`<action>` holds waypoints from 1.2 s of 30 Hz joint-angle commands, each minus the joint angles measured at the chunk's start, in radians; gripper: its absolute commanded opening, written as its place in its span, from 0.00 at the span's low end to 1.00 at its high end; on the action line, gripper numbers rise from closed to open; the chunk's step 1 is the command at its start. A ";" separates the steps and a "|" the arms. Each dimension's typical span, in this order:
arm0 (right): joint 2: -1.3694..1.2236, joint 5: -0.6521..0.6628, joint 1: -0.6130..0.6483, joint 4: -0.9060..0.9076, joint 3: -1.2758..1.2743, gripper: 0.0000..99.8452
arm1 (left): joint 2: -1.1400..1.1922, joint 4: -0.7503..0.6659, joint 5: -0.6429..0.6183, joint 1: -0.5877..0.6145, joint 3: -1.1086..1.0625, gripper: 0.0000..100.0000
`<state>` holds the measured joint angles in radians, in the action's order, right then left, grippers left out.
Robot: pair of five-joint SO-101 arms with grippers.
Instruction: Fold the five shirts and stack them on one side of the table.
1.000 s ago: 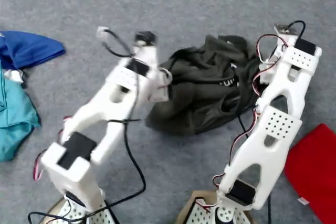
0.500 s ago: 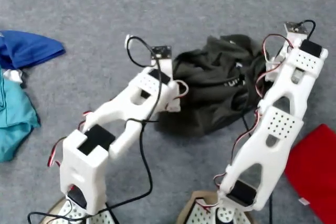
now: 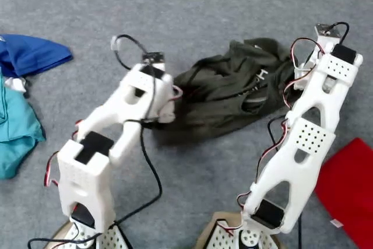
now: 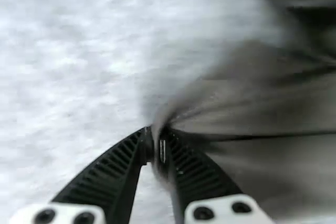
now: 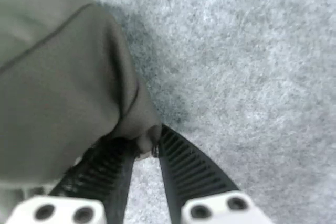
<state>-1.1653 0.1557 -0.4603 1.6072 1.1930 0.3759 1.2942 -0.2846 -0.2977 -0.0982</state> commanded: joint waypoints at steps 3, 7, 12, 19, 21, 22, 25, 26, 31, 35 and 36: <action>0.008 -0.005 -0.035 0.052 0.136 0.01 | -0.008 0.230 0.181 0.173 0.146 0.02; 0.012 0.038 -0.027 0.160 0.268 0.01 | -0.008 0.393 0.284 0.153 0.247 0.02; 0.013 0.078 -0.036 0.178 0.443 0.08 | -0.042 0.466 0.353 -0.008 0.259 0.02; 0.074 0.021 -0.073 0.152 0.473 0.18 | -0.171 0.466 0.387 -0.299 0.193 0.08; 0.084 -0.017 -0.101 0.135 0.472 0.18 | -0.200 0.465 0.322 -0.316 0.210 0.17; 0.087 -0.020 -0.108 0.132 0.470 0.18 | -0.213 0.465 0.288 -0.307 0.236 0.21; 0.087 -0.021 -0.110 0.132 0.470 0.18 | -0.226 0.462 0.258 -0.239 0.394 0.23; 0.087 -0.025 -0.110 0.130 0.467 0.18 | -0.217 0.450 0.255 -0.215 0.468 0.23; 0.033 -0.028 -0.090 0.104 0.467 0.18 | -0.102 0.221 0.181 -0.167 0.730 0.23; -0.044 -0.068 -0.081 0.061 0.472 0.18 | 0.074 -0.011 0.104 -0.192 0.790 0.23; -0.048 -0.068 -0.076 0.055 0.472 0.18 | 0.127 -0.063 0.101 -0.203 0.790 0.23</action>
<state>-1.2098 0.1036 -0.5570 1.6947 1.6210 0.4143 1.3848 -0.1496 -0.4787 0.6229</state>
